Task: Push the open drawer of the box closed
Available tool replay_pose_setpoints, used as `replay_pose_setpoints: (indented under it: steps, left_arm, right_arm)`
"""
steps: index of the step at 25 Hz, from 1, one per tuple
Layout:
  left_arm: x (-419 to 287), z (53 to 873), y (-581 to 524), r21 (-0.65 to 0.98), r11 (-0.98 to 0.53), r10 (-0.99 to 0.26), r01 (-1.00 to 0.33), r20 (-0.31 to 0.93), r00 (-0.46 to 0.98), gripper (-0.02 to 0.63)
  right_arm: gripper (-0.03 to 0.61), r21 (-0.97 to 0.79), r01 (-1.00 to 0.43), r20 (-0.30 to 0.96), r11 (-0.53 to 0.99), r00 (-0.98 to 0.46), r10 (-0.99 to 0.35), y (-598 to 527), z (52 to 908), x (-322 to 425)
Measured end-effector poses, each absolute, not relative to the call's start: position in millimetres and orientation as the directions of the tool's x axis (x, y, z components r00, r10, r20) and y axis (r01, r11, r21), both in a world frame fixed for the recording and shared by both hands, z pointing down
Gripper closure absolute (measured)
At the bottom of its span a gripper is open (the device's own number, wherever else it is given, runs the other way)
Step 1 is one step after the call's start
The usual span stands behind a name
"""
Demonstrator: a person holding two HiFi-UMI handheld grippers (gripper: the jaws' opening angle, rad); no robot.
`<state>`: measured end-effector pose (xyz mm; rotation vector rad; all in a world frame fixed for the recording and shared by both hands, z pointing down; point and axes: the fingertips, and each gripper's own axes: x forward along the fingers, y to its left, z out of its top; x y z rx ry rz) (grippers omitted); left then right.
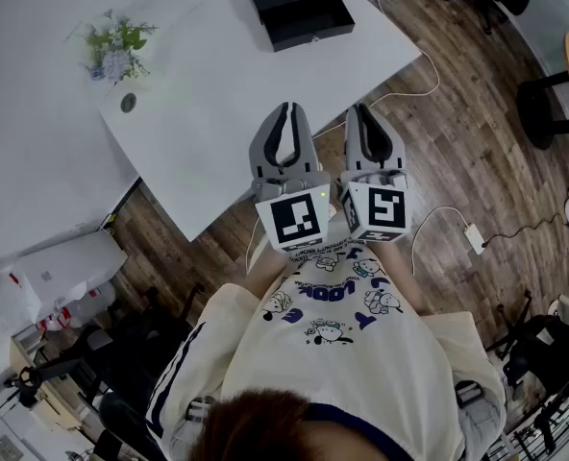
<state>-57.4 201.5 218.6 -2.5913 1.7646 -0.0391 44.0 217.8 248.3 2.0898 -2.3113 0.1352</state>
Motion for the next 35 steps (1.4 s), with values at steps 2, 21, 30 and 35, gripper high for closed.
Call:
replay_pose_setpoints:
  steps: [2,21,30,35]
  left_arm:
    - [-58,219,201,-0.017,-0.365,-0.931,-0.931,0.021,0.365,0.577]
    - [-53,225,182,-0.014,-0.373,-0.927,-0.928,0.043,0.372,0.577]
    - [-47,228,140,-0.002,-0.381,-0.924,-0.925,0.049,0.380,0.577]
    - [-41,231,111,0.007,-0.385,-0.921,-0.923,0.054,0.385,0.577]
  right_arm:
    - [0.534,-0.049,-0.994,0.075,0.100,-0.104,-0.992,217,249,44]
    - [0.532,-0.077,-0.992,0.090,0.101,-0.108,-0.990,199,257,45]
    - [0.532,-0.083,-0.993,0.120,0.086,-0.096,-0.988,159,266,55]
    - [0.532,-0.105,-0.993,0.134,0.058,-0.071,-0.988,134,272,64]
